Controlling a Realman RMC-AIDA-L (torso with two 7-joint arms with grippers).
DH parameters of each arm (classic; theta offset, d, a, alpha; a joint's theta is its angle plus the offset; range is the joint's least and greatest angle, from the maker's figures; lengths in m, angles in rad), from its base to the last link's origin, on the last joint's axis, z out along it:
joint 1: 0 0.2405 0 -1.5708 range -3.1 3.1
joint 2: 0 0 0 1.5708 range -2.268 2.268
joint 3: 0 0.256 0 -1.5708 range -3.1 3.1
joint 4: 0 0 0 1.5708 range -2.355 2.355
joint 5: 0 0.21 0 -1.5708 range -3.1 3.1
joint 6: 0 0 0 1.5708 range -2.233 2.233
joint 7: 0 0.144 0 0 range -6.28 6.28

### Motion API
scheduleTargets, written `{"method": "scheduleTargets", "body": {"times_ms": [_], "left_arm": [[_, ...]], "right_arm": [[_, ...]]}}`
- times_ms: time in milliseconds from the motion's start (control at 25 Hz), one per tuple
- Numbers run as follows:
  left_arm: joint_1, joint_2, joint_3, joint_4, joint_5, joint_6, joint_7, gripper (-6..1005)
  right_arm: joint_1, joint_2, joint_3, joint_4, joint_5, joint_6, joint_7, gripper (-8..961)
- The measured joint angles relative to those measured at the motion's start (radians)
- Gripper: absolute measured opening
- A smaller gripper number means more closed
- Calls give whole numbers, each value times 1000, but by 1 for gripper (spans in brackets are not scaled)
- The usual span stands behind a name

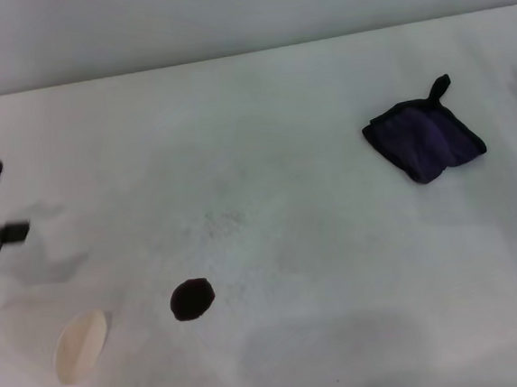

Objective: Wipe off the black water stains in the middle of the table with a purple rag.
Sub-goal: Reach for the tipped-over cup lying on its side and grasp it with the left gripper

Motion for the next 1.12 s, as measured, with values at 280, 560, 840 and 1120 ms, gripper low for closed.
{"method": "scheduleTargets", "body": {"times_ms": [280,560,840,1120], "left_arm": [[-31,-38,-3,172,228,-97,80,887],[-49,-26,20,223,261,-188,225,887],[-72,-23,55,162,383,-201,346,888],[-74,-28,48,90,406,-165,476,888]], "right_arm": [[11,0,76,21,1,-20,-2,872],[24,0,174,44,1,-108,-8,872],[18,2,235,109,1,-88,-8,872],[14,2,237,153,0,-75,-8,871]]}}
